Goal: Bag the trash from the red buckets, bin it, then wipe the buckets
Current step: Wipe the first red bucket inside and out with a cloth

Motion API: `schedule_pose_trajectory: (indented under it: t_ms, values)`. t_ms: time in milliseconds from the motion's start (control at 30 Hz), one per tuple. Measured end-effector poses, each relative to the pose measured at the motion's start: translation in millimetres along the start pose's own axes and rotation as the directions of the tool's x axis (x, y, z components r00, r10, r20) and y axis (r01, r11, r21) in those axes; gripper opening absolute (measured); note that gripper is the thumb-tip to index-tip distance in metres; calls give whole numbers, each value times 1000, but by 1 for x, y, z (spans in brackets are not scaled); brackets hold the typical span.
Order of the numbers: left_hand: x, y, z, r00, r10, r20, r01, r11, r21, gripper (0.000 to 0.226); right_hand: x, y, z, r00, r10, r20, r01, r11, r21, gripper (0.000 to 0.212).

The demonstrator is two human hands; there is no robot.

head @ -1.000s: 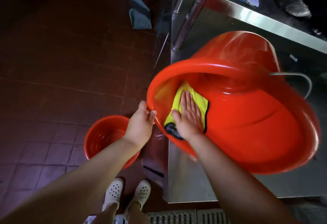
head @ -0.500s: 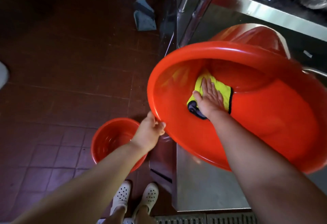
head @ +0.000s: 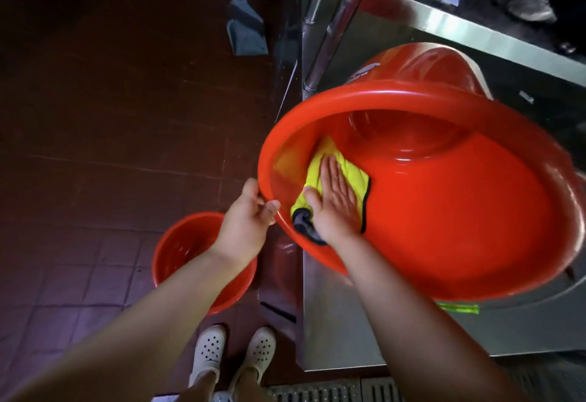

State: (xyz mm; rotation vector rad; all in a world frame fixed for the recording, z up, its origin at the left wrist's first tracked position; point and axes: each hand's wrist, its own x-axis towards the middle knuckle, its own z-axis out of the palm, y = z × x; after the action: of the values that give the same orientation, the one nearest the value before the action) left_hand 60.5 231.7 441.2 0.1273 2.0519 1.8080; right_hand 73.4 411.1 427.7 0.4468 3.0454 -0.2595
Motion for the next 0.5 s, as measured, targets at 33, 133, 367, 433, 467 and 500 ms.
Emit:
schedule_pose_trajectory:
  t_ms: [33,133,367,433,467,500]
  values:
    - [2,4,-6,1000,22,-2,-22,999,27,13,12,10,1,1000,20,13,-20,1000,-18,69]
    - [7,16,-23,992,126,-11,-122,977,173,12,46,39,-1,996,80,51,-77,996,-46,67]
    - [1,8,-9,994,113,2,-113,992,61,19,73,72,0,981,186,62,-180,979,-91,67]
    - [-5,-3,0,994,-21,103,22,1000,-6,23,70,64,-2,977,197,75,-189,976,-104,67]
    - [-6,-7,3,993,-53,110,55,998,-16,26,66,58,-2,975,210,77,-203,975,-95,67]
    - [-7,-11,5,993,-59,103,61,998,-20,27,60,50,-1,971,227,77,-222,973,-70,67]
